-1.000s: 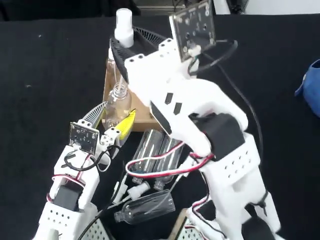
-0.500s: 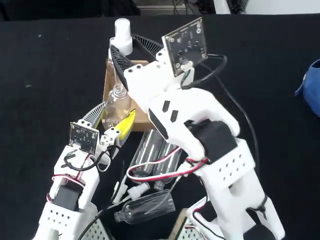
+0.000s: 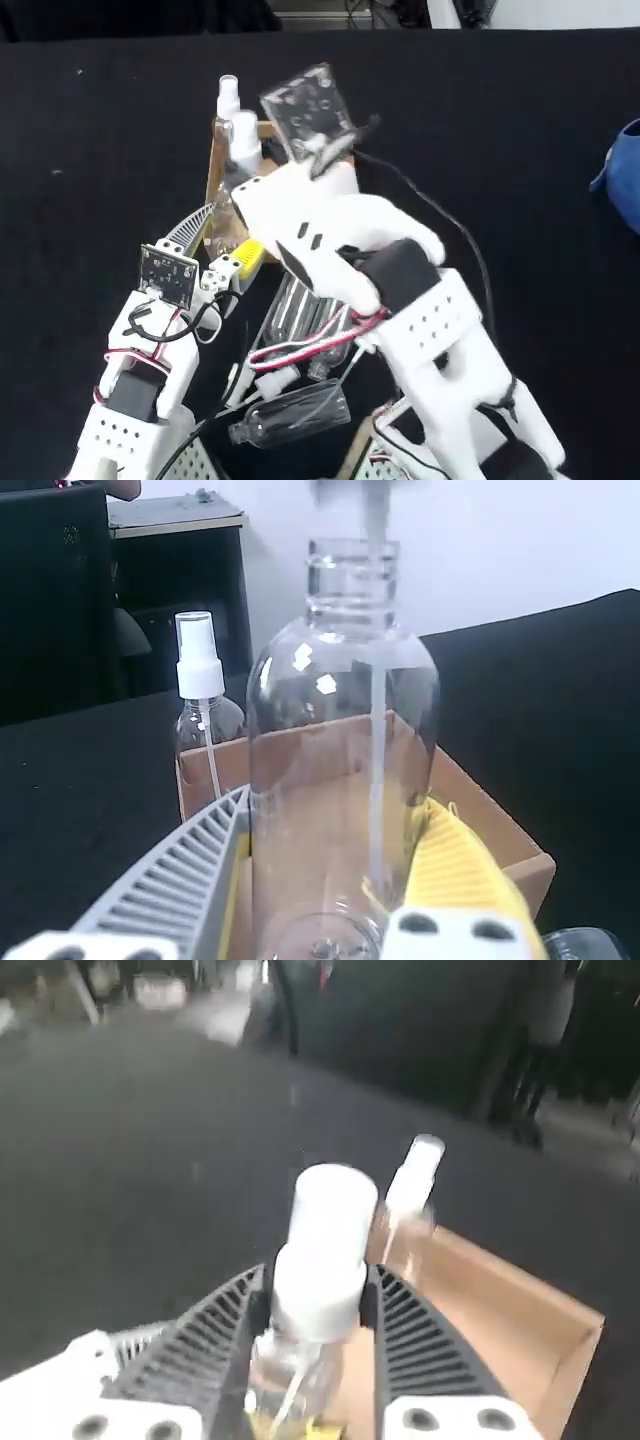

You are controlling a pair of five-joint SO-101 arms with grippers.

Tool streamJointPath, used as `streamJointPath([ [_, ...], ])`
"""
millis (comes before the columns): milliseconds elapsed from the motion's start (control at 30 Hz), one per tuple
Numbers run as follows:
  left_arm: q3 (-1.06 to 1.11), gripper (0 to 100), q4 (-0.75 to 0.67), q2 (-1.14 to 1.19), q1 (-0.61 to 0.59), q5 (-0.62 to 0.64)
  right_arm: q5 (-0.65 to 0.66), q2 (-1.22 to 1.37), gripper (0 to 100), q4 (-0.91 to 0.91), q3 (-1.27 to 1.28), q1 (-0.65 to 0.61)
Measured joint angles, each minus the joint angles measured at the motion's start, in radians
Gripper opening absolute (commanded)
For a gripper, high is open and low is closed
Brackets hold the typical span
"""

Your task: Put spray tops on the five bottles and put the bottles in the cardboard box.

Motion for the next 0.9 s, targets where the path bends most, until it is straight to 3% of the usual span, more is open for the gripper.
streamJointPath([
  [200, 0.000, 3, 0.000, 0.000, 0.000, 0.000, 0.002, 0.008, 11.7, 0.054, -0.103, -0.051],
  [433, 0.000, 3, 0.000, 0.000, -0.003, 0.002, 0.002, 0.008, 22.1, 0.054, -0.117, -0.109],
  [733, 0.000, 3, 0.000, 0.000, -0.003, 0.002, 0.000, 0.008, 21.9, 0.057, -0.120, -0.060],
  [900, 0.000, 3, 0.000, 0.000, -0.003, 0.002, 0.000, -0.035, 21.9, 0.196, -0.198, -0.017],
])
